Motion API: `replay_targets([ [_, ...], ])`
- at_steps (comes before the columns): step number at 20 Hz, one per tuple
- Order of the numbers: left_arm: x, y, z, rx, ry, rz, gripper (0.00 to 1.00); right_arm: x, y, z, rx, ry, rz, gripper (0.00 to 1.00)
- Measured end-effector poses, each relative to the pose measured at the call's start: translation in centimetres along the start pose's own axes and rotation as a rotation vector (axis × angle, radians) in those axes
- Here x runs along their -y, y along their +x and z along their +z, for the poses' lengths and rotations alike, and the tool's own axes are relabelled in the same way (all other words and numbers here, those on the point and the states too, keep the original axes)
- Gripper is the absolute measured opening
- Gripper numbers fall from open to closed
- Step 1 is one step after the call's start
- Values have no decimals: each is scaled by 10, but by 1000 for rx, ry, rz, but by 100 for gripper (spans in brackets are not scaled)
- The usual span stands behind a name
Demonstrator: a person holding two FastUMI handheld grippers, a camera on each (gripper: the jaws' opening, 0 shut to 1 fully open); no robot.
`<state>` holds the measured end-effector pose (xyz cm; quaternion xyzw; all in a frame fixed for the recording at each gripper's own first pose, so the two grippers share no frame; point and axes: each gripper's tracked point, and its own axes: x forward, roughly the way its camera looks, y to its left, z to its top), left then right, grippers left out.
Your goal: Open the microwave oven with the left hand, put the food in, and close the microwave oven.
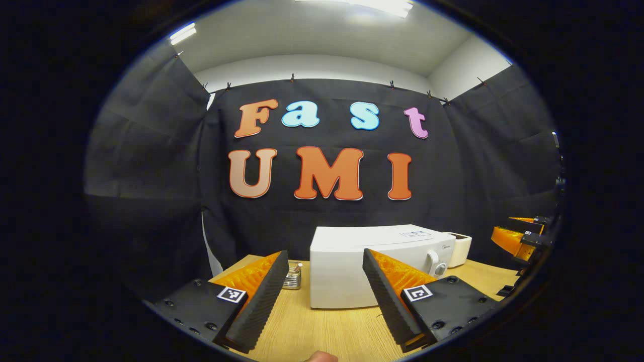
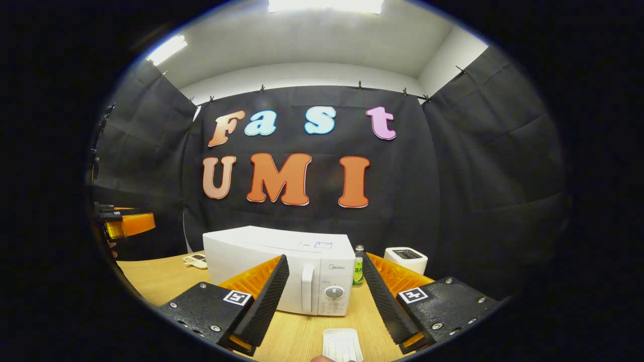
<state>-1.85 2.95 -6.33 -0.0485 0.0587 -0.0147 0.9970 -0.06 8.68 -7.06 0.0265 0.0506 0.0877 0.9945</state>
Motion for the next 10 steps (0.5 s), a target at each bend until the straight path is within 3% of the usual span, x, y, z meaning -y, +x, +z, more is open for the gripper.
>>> replay_targets([
  [2, -13, -5, 7, 30, 23, 20, 98, -6, 1, 4, 13, 1, 8, 87],
  [3, -18, -7, 11, 48, 34, 32, 98, -8, 2, 4, 17, 1, 9, 92],
  [7, -18, -9, 20, 104, 48, 35, 94, -8, 3, 4, 23, -8, -4, 92],
  [8, -19, -9, 21, 109, 47, 36, 98, -7, 3, 2, 20, -10, -7, 92],
  [9, -20, -7, 21, 112, 47, 38, 94, -8, 3, 3, 20, -9, -8, 96],
  [10, -23, -6, 22, 115, 43, 49, 94, -8, 2, 4, 22, -7, -7, 89],
])
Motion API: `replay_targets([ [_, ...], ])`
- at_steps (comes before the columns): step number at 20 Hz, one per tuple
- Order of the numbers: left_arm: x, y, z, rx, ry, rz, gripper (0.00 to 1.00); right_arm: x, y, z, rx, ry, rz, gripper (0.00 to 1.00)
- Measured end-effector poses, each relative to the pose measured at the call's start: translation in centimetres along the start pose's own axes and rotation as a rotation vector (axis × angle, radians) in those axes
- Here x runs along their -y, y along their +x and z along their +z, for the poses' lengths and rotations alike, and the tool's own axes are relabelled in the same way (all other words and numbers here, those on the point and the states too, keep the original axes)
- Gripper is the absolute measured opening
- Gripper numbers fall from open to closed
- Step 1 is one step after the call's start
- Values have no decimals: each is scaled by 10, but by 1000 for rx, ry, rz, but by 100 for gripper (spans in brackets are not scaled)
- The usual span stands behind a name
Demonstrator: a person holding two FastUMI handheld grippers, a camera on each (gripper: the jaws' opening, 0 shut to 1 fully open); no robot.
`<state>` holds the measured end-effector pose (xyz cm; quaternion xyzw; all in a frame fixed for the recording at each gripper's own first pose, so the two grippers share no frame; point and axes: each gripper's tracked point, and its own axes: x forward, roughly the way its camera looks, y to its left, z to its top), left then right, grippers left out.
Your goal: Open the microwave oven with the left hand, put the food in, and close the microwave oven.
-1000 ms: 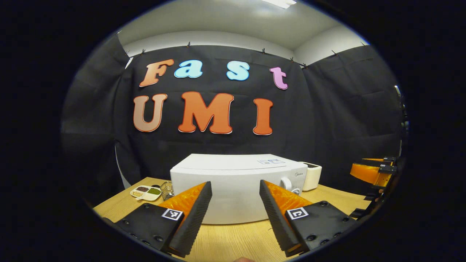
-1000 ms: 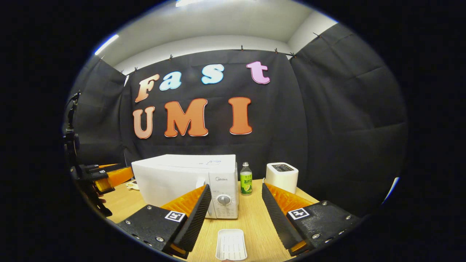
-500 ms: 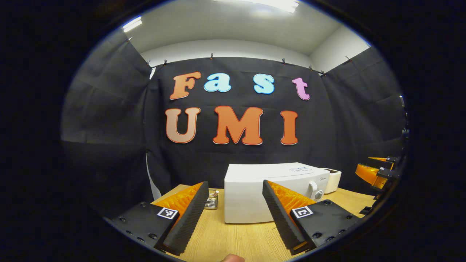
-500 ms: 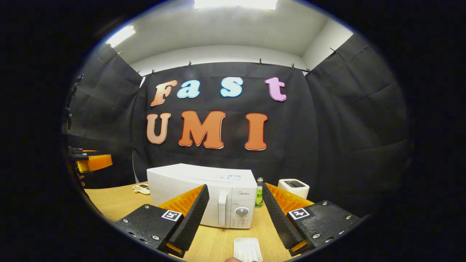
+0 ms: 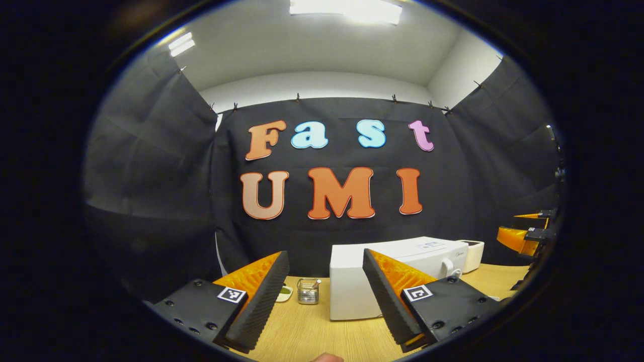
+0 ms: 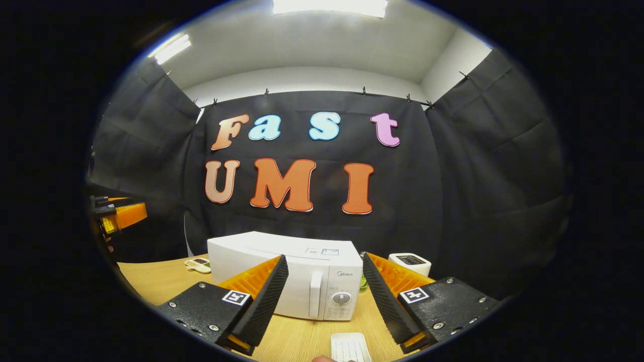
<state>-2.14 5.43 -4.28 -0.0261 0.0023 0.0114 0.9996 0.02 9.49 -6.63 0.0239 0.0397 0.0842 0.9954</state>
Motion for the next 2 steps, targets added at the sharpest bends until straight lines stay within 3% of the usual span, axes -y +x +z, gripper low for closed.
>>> replay_targets([
  [2, -4, 2, -1, -5, -5, 12, 94, 2, 1, 4, 8, 3, -5, 92],
])
